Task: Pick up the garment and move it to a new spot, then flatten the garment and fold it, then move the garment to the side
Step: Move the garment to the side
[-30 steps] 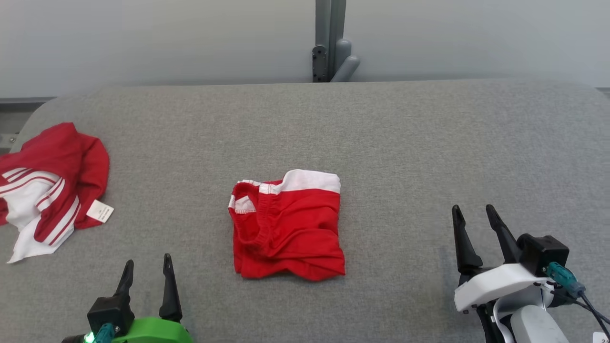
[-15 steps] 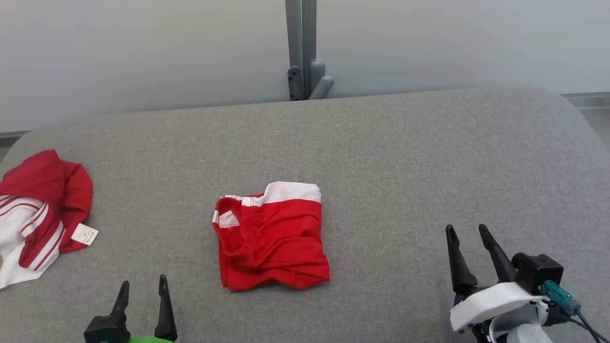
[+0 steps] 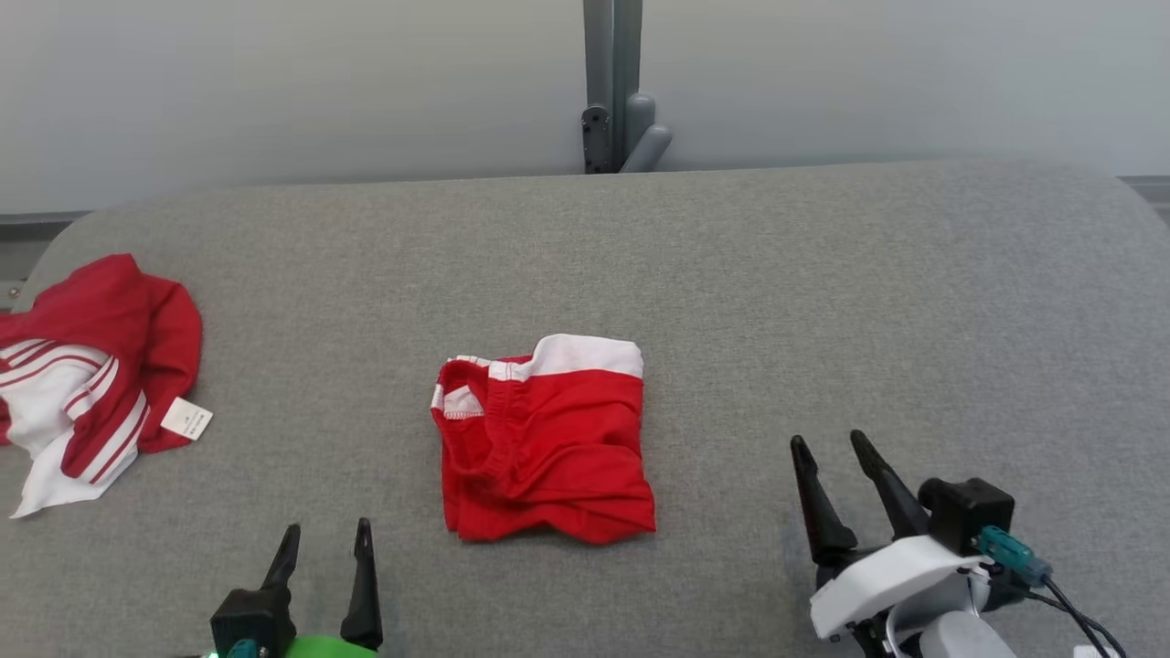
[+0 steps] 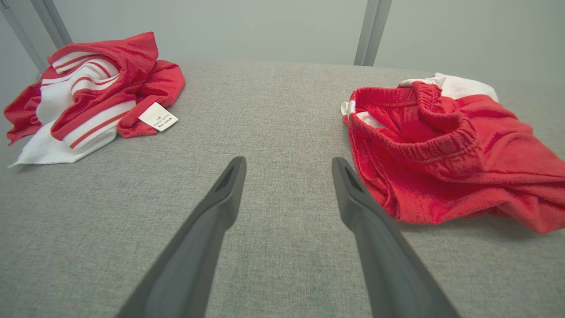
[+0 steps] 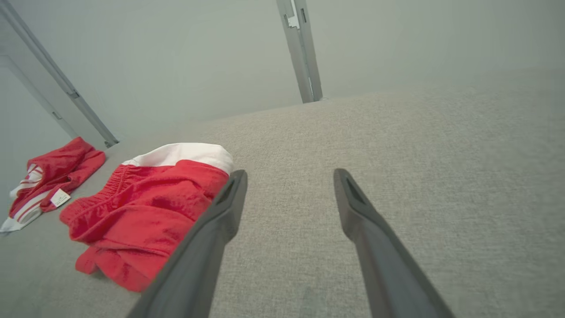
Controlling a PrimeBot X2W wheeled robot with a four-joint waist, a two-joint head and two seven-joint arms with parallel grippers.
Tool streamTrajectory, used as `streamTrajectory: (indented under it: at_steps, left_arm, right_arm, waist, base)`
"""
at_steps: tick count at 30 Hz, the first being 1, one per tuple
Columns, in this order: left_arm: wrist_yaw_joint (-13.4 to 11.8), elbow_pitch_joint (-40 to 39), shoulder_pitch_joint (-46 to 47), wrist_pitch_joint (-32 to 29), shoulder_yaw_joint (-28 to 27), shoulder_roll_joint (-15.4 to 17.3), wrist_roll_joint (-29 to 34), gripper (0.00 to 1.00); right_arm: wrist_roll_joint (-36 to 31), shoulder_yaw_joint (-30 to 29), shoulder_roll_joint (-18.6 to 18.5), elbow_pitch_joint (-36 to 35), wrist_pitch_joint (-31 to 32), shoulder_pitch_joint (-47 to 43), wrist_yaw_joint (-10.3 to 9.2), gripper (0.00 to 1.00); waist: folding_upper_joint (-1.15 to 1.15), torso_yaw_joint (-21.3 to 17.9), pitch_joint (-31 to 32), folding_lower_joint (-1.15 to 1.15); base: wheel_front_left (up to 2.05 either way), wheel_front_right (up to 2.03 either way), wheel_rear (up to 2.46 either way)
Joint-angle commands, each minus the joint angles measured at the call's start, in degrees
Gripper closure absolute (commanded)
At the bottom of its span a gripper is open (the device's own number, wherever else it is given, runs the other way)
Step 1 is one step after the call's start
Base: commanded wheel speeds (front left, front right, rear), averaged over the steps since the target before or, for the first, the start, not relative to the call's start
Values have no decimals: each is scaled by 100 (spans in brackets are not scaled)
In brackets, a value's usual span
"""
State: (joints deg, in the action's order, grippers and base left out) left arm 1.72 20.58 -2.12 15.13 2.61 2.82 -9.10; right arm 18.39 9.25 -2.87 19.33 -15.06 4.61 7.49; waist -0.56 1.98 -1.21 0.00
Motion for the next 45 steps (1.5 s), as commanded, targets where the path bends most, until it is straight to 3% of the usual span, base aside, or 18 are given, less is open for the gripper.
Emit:
streamTrajectory:
  at_steps: [1, 6, 14, 23, 24, 25, 26, 36, 40, 45]
  left_arm:
    - [29, 5, 142, 0, 82, 21, 24, 0]
    - [31, 86, 276, 0, 377, 20, 13, 0]
    - [-33, 65, 381, -1, 492, 18, -19, 0]
    - [-81, -22, 369, -1, 436, 16, -117, 0]
    - [-85, -34, 387, -1, 449, 15, -135, 0]
    - [-95, -48, 404, -1, 463, 15, -145, 0]
    - [-100, -57, 422, -1, 474, 16, -161, 0]
    - [-14, -77, 502, -1, 572, 18, -64, 0]
    - [46, -103, 432, -1, 625, 18, -23, 0]
    - [73, -106, 393, -1, 720, 18, -70, 0]
  right_arm:
    - [79, 101, -12, 77, -15, 177, -1, 0]
    - [502, 558, -18, 576, -15, 710, -1, 0]
    - [1050, 806, -17, 1358, -15, 1348, -1, 0]
    - [1591, 1038, -24, 2276, -15, 1755, 0, 0]
    - [1612, 1070, -24, 2321, -15, 1804, 0, 3]
    - [1633, 1102, -21, 2362, -15, 1844, 0, 45]
    - [1623, 1109, -21, 2400, -15, 1863, 0, 100]
    - [1434, 825, -19, 2323, -15, 1773, -1, 100]
    - [1388, 832, -22, 2256, -15, 1625, -1, 100]
    - [1387, 847, -20, 2238, -15, 1457, -2, 100]
  waist:
    - [56, 305, -224, 0]
    - [56, 817, -438, 0]
    - [56, 1522, -646, 0]
    - [56, 1790, -780, 0]
    - [56, 1783, -787, 0]
    - [56, 1766, -795, 0]
    - [56, 1742, -801, 0]
    - [56, 1209, -602, 0]
    - [56, 666, -410, 0]
    - [56, -288, -238, 0]
  base:
    - [0, 0, 0]
    - [0, 0, 0]
    - [0, 0, 0]
    - [0, 0, 0]
    - [0, 0, 0]
    - [0, 0, 0]
    - [0, 0, 0]
    - [0, 0, 0]
    - [0, 0, 0]
    - [0, 0, 0]
